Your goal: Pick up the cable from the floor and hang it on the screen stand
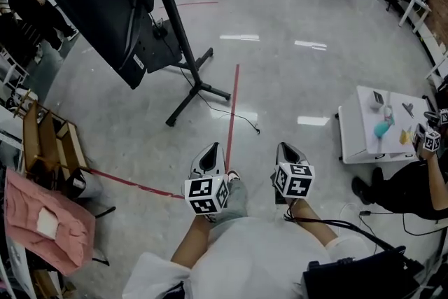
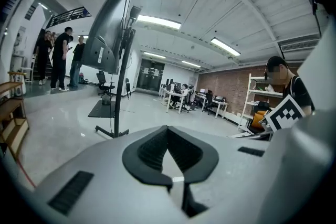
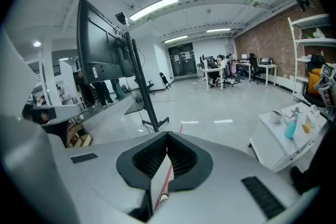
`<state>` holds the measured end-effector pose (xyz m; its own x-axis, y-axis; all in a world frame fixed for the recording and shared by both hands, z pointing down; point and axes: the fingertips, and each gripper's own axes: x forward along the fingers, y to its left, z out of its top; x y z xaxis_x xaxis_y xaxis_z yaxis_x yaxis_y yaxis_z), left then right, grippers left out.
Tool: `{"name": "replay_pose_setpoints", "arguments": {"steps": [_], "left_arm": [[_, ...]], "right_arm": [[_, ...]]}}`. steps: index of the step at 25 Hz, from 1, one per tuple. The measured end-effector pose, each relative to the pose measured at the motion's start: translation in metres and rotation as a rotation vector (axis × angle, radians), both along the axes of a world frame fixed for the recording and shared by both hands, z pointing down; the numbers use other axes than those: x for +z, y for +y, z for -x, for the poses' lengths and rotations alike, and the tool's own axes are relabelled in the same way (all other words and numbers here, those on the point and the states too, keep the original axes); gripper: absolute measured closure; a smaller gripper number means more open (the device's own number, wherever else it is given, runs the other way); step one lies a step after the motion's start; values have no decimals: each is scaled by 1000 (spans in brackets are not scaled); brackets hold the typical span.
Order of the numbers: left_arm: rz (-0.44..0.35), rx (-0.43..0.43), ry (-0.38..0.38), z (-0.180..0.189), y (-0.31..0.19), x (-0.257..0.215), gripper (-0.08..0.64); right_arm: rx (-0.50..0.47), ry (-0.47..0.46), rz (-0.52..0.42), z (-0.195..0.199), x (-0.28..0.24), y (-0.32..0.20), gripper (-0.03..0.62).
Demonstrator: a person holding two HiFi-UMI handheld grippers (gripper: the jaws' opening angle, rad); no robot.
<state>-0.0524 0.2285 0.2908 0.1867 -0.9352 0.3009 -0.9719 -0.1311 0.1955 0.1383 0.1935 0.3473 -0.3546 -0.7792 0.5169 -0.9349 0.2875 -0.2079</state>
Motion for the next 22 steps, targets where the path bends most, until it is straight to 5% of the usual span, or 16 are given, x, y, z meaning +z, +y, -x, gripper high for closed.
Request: {"name": "replay_pose_setpoints", "arguments": {"steps": [22], "left_arm": [[114, 30, -3, 62, -218, 32, 557]], "right_arm": [[-25, 35, 57, 68, 19, -218, 575]]}}
